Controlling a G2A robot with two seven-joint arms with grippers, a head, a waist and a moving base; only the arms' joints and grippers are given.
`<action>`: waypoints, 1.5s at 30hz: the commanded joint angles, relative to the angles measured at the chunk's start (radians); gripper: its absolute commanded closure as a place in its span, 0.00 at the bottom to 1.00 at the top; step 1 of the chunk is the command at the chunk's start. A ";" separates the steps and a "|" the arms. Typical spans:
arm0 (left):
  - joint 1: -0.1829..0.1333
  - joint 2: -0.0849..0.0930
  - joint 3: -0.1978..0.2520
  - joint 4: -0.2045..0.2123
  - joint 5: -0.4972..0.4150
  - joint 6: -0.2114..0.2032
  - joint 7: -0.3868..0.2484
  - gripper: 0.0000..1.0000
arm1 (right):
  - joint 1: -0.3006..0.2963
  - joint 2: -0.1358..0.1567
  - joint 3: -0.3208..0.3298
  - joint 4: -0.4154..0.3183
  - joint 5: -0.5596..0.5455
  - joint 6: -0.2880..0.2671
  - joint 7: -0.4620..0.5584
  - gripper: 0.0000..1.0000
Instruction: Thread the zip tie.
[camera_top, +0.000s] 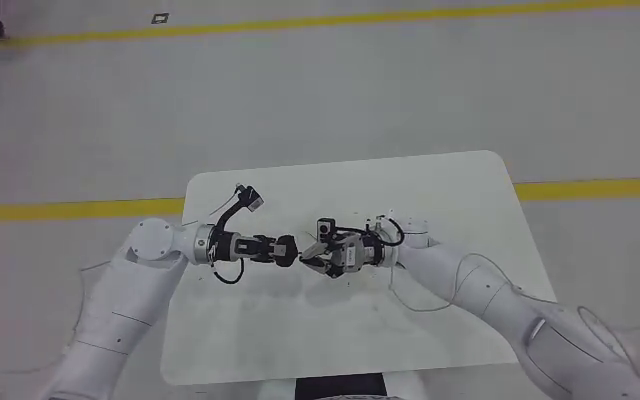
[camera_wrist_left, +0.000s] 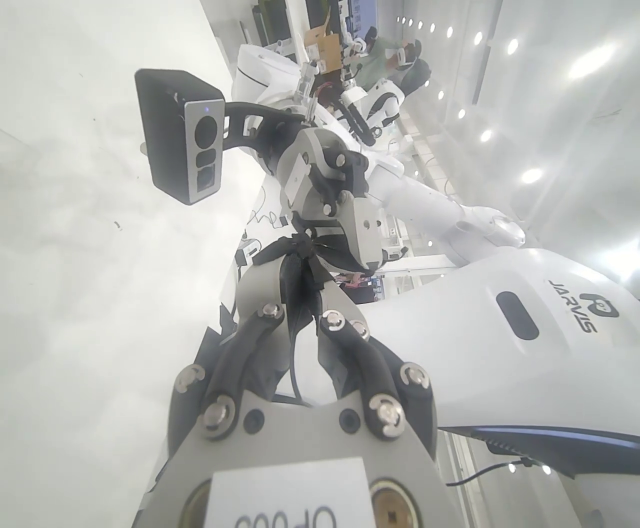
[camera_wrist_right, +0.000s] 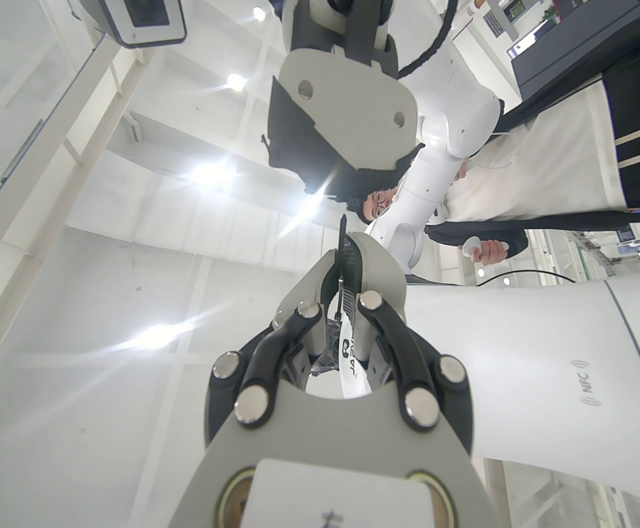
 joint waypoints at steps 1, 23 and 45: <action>0.000 0.000 0.000 0.000 0.000 0.000 0.000 1.00 | 0.002 0.001 -0.005 -0.003 0.003 0.000 0.007 1.00; 0.000 0.000 0.000 0.000 0.000 0.000 0.000 1.00 | 0.037 0.000 -0.060 -0.001 0.054 0.000 0.015 1.00; 0.000 0.000 0.000 0.000 0.000 0.000 0.000 1.00 | 0.052 -0.009 -0.088 0.025 0.077 0.000 0.018 1.00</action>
